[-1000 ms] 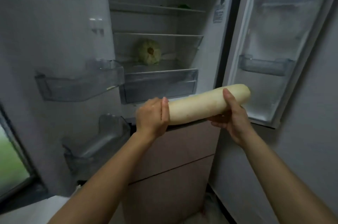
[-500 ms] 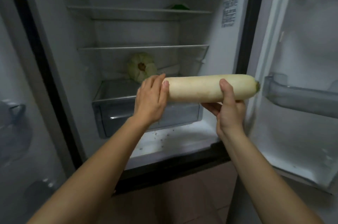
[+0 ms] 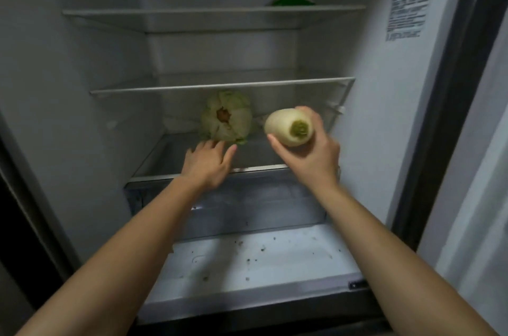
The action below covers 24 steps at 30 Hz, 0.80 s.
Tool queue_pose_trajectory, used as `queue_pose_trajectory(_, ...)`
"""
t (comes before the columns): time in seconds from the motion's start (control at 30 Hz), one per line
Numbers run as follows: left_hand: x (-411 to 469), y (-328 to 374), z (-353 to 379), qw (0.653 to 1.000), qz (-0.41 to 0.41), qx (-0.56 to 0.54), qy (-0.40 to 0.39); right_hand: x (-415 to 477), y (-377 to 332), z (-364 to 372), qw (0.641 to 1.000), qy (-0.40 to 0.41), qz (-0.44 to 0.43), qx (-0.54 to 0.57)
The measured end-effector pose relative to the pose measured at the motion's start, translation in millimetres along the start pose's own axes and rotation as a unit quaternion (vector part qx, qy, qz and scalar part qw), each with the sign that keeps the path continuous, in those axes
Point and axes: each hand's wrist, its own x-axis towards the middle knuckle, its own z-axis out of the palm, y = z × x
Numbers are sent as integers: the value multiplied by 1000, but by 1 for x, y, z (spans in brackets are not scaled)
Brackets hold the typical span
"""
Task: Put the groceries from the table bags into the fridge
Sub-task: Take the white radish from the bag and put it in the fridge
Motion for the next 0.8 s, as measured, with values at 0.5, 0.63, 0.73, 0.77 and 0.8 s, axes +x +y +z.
queue_pose_trajectory(0.5, 9, -32, 32, 996, -44, 19, -73, 59, 80, 137, 909, -290, -88, -287)
queue_pose_trajectory(0.63, 9, -31, 33, 996, -44, 21, -72, 63, 83, 150, 898, -292, -65, -321)
queue_pose_trajectory(0.73, 8, -30, 34, 997, -42, 21, -64, 70, 82, 153, 877, -337, -25, -341)
queue_pose_trajectory(0.77, 8, -30, 34, 997, -43, 21, -65, 72, 83, 153, 867, -358, -15, -347)
queue_pose_trajectory(0.8, 8, -30, 34, 997, -43, 20, -65, 72, 85, 153, 858, -379, -10, -347)
